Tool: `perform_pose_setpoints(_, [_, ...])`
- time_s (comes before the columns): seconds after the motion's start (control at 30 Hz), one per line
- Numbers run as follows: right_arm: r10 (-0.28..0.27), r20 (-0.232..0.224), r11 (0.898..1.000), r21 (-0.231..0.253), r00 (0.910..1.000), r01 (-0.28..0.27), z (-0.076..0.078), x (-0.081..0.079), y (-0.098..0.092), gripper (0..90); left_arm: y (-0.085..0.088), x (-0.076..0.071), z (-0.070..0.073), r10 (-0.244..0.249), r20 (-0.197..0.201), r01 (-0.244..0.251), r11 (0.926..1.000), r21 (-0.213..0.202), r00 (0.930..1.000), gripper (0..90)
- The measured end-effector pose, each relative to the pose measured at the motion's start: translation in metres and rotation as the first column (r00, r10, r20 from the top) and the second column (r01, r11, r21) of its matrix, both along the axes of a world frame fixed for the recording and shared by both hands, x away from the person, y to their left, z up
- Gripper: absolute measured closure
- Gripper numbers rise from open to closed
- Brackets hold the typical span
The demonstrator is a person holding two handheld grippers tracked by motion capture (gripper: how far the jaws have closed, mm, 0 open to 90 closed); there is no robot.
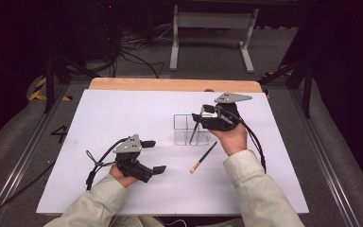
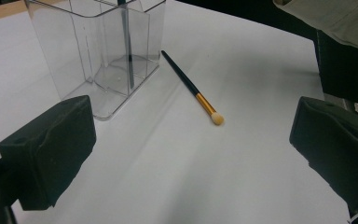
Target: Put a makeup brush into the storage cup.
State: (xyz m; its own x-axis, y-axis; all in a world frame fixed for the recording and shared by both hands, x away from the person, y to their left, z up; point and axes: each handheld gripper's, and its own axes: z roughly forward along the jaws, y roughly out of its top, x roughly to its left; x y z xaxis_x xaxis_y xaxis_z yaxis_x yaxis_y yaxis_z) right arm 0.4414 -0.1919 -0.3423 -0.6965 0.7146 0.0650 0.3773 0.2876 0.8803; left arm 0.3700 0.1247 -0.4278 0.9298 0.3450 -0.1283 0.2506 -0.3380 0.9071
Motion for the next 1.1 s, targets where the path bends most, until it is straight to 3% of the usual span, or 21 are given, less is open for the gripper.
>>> perform_pose_setpoints(0.07, [-0.002, 0.022, 1.000, 0.002, 0.9997, 0.002, 0.001, -0.004, -0.006, 28.9, 0.001, 0.001, 0.000, 0.002, -0.001, -0.002, 1.0000, 0.000, 1.0000, 1.0])
perform_pose_setpoints(0.17, [-0.014, 0.049, 1.000, 0.008, 0.9987, 0.014, 0.005, -0.012, -0.014, 25.7, 0.002, 0.001, 0.001, 0.004, -0.001, -0.004, 1.0000, -0.006, 1.0000, 1.0])
perform_pose_setpoints(0.37, [0.007, 0.095, 1.000, -0.016, 0.9954, -0.006, 0.015, -0.026, -0.023, 24.9, 0.003, 0.002, 0.002, 0.009, 0.001, -0.009, 0.9999, -0.010, 1.0000, 1.0])
perform_pose_setpoints(0.47, [0.061, 0.114, 0.996, -0.073, 0.9916, -0.053, 0.019, -0.036, -0.028, 26.1, 0.004, 0.002, 0.002, 0.010, -0.002, -0.010, 0.9999, -0.012, 0.9999, 1.0])
perform_pose_setpoints(0.6, [0.104, 0.099, 0.991, -0.097, 0.9897, -0.094, 0.021, -0.044, -0.031, 26.1, 0.005, 0.002, 0.002, 0.011, -0.004, -0.011, 0.9999, -0.012, 0.9999, 1.0])
perform_pose_setpoints(0.73, [0.171, 0.078, 0.975, -0.160, 0.9822, -0.157, 0.024, -0.051, -0.032, 26.3, 0.005, 0.003, 0.002, 0.010, 0.003, -0.010, 0.9999, -0.012, 0.9999, 1.0])
perform_pose_setpoints(0.77, [0.171, 0.078, 0.975, -0.160, 0.9822, -0.157, 0.024, -0.051, -0.032, 26.3, 0.006, 0.003, 0.002, 0.011, -0.003, -0.011, 0.9999, -0.013, 0.9999, 1.0])
perform_pose_setpoints(0.8, [0.202, 0.064, 0.966, -0.176, 0.9773, -0.188, 0.026, -0.052, -0.032, 26.2, 0.006, 0.003, 0.002, 0.009, -0.002, -0.009, 0.9999, -0.012, 1.0000, 1.0])
perform_pose_setpoints(1.0, [0.242, 0.026, 0.950, -0.211, 0.9699, -0.231, 0.027, -0.054, -0.031, 23.8, 0.008, 0.004, 0.003, 0.015, -0.009, -0.015, 0.9998, -0.013, 0.9998, 0.6])
perform_pose_setpoints(1.1, [0.262, 0.003, 0.936, -0.244, 0.9651, -0.253, 0.027, -0.054, -0.030, 22.9, 0.009, 0.003, 0.003, 0.015, -0.012, -0.015, 0.9998, -0.012, 0.9998, 0.4])
